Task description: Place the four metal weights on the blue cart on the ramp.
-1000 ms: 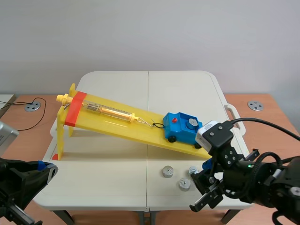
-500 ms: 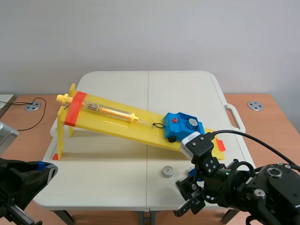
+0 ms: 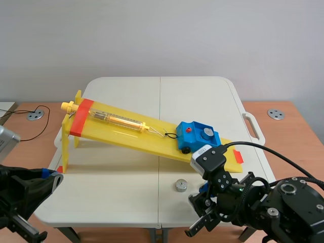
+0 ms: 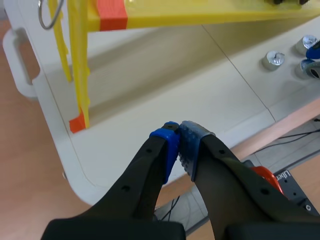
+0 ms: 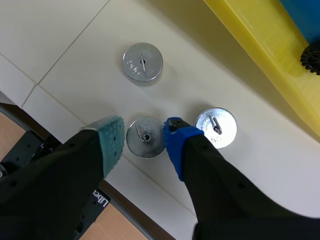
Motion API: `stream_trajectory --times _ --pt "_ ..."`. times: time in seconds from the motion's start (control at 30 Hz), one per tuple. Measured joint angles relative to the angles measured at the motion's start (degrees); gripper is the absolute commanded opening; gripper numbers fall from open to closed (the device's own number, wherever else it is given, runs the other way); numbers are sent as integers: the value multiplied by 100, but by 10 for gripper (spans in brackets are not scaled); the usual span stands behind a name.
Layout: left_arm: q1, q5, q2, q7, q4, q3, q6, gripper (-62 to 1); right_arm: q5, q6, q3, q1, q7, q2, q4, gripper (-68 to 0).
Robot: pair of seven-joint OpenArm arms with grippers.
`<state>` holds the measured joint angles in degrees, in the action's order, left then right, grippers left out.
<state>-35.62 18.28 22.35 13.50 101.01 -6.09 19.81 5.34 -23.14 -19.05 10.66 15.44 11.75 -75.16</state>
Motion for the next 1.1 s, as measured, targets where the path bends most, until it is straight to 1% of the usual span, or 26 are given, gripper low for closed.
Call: stream_trajectory --times 0.1,0.13,0.3,0.37,0.47,0.63,0.97,1.03,1.1 --pt "42 0 0 0 0 0 0 -579 0 4 0 0 -2 0 0 -511" --pt "42 0 0 0 0 0 0 -579 0 26 0 0 -2 0 0 -511" --pt "42 0 0 0 0 0 0 -579 0 232 0 -2 -4 0 22 -519" --pt "42 0 0 0 0 0 0 -579 7 256 0 -28 -68 0 103 -552" --pt "42 0 0 0 0 0 0 -579 22 262 -9 -96 -212 0 221 -579" --pt "42 0 0 0 0 0 0 -579 17 293 -33 -160 -267 -2 280 -667" --pt "42 0 0 0 0 0 0 -579 31 297 -31 -157 -273 0 273 -669" --pt "42 0 0 0 0 0 0 -579 144 295 -11 -131 -122 7 168 -669" --pt "42 0 0 0 0 0 0 -579 343 295 59 -44 111 20 -85 -669"
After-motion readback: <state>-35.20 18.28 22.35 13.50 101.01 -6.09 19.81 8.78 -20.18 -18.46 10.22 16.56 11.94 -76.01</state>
